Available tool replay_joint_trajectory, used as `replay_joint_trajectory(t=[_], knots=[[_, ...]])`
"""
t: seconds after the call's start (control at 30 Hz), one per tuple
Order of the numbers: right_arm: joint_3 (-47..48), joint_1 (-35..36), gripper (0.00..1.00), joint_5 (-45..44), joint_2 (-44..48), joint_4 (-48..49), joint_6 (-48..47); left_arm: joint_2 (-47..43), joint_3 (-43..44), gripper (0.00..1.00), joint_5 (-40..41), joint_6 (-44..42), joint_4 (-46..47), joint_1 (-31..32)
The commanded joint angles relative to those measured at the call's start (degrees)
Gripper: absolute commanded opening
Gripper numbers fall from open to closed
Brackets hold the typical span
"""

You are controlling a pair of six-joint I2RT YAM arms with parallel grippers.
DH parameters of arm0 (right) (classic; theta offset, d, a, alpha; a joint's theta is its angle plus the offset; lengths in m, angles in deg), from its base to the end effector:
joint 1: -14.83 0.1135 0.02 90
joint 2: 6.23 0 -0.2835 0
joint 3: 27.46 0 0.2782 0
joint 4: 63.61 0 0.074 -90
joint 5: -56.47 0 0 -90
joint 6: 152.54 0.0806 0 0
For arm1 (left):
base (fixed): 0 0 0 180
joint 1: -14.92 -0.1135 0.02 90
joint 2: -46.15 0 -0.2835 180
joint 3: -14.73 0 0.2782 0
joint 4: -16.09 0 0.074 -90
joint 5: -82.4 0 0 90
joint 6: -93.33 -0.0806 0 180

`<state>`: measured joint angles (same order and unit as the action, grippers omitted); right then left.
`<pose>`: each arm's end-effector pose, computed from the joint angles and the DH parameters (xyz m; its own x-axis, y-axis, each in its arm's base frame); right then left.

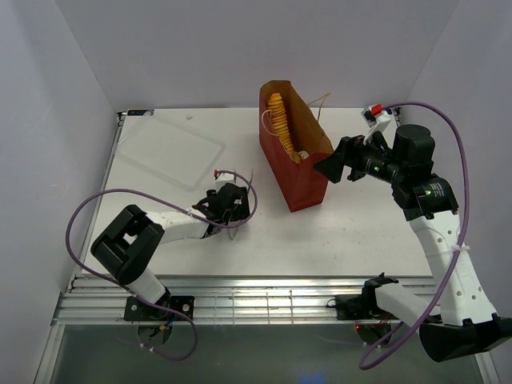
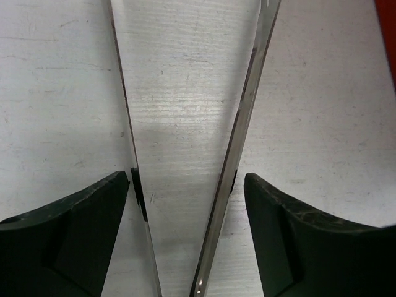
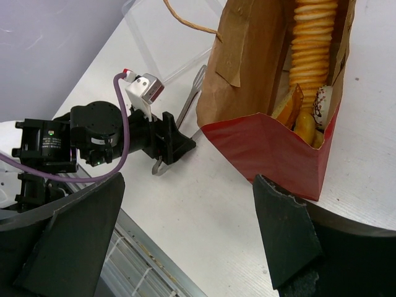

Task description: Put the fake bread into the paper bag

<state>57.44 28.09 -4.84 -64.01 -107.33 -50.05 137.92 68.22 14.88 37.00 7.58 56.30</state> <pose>0.2395 0.0962 0.4388 -0.4119 0.0979 -0.9060 -0.5735 0.7448 0.3412 0.2821 -0.2074 0.1163 -0.6849 -0.0794 -0.7243 0.0417 0.9882 -0.1477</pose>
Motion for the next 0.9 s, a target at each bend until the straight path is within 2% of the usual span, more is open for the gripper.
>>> replay_joint_trajectory(t=[0.0, 0.03, 0.07, 0.23, 0.47, 0.6, 0.87], knots=[[0.3, 0.3, 0.90, 0.3, 0.7, 1.2, -0.5, -1.5, -0.4, 0.87, 0.0, 0.5, 0.9, 0.2], [0.2, 0.3, 0.90, 0.2, 0.7, 1.0, -0.7, -2.3, -0.3, 0.89, 0.0, 0.4, 0.5, 0.3], [0.0, 0.3, 0.90, 0.2, 0.7, 1.1, -0.7, -2.7, -0.3, 0.98, -0.2, 0.4, 0.4, 0.3], [-1.1, 0.3, 0.90, -0.1, 0.4, 1.2, -1.0, -6.3, 0.1, 0.98, -0.9, 1.5, -1.0, 0.1], [-4.3, 0.3, 0.90, -3.8, 0.9, 0.3, -1.9, -16.3, 0.7, 0.98, -4.2, 3.7, -3.1, -0.3], [-5.9, 0.3, 0.90, -6.3, 2.0, -0.5, -2.0, -24.4, 0.5, 0.98, -8.0, 5.3, -3.7, -2.2], [-11.4, 0.4, 0.90, -9.8, 6.4, -0.4, -0.5, -34.5, 0.0, 0.98, -20.4, 9.7, -3.6, -6.4]])
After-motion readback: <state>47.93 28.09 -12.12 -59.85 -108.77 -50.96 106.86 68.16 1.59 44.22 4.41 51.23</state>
